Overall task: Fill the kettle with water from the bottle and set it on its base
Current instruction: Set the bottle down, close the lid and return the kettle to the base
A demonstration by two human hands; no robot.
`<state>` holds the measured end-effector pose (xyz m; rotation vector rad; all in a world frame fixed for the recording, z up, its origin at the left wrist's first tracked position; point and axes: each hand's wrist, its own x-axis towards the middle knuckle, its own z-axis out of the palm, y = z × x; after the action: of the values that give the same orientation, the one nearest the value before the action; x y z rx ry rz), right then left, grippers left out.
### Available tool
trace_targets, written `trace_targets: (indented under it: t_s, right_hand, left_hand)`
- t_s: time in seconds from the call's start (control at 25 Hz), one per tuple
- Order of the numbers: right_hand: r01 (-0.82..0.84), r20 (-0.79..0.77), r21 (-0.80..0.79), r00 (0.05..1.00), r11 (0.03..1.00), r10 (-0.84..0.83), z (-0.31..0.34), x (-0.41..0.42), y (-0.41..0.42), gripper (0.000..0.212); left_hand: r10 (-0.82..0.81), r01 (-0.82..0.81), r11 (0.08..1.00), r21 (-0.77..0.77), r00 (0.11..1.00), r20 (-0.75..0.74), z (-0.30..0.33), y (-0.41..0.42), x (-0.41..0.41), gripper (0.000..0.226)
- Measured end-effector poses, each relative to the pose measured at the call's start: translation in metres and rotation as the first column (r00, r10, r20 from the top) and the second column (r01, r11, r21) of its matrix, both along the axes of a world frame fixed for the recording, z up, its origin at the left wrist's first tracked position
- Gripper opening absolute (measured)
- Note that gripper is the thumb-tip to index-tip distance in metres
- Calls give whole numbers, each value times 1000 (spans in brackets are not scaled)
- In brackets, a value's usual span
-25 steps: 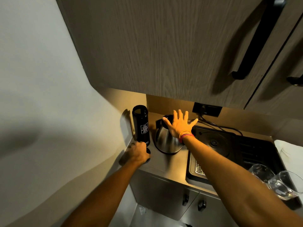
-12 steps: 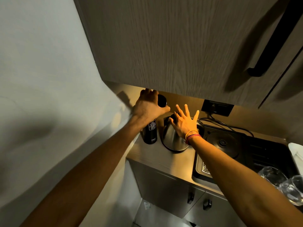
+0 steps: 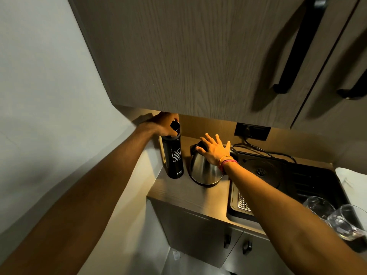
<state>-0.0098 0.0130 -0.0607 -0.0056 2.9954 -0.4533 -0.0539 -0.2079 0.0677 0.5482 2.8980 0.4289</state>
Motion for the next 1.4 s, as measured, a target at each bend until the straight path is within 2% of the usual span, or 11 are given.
trace_targets:
  t_s: [0.08, 0.16, 0.28, 0.36, 0.48, 0.6, 0.68, 0.84, 0.96, 1.16, 1.4]
  right_hand:
    - [-16, 1, 15, 1000, 1000, 16, 2, 1, 2, 67]
    - [-38, -2, 38, 999, 999, 38, 3, 1, 2, 70]
    - [-90, -32, 80, 995, 993, 93, 0, 6, 9, 80]
    - [-107, -73, 80, 991, 991, 113, -4, 12, 19, 87]
    - [-78, -126, 33, 989, 996, 81, -8, 21, 35, 96]
    - [-49, -168, -52, 985, 997, 39, -13, 32, 51, 105]
    - [-39, -149, -162, 989, 986, 15, -15, 36, 62, 108]
    - [1, -84, -319, 996, 948, -29, -16, 35, 73, 61]
    - [10, -112, -393, 992, 919, -59, -17, 32, 72, 40]
    - [31, -126, -413, 988, 910, -90, -17, 26, 74, 32]
    - [7, -252, -411, 960, 912, -120, 2, 35, 92, 31]
  left_hand:
    - [-94, 93, 996, 13, 992, 80, 9, -4, 0, 66]
    - [-67, 64, 997, 50, 996, 53, 12, -6, 1, 73]
    - [6, -7, 1000, -10, 999, -38, 13, 0, 3, 62]
    - [-48, 50, 997, -57, 998, 37, 17, 4, 3, 55]
    - [-94, 99, 994, -50, 992, 82, 22, 5, 6, 65]
    - [-136, 134, 991, -25, 989, -55, 4, 31, 20, 70]
    - [-226, 225, 974, -20, 972, -65, -23, 60, 30, 83]
    - [-218, 230, 968, -99, 969, 112, -70, 99, 34, 123]
    - [-133, 159, 970, -183, 980, 147, -86, 110, 20, 125]
    - [-97, 107, 981, -163, 993, 65, -97, 110, 8, 111]
    - [-115, 115, 993, 28, 993, 25, -78, 123, 13, 110]
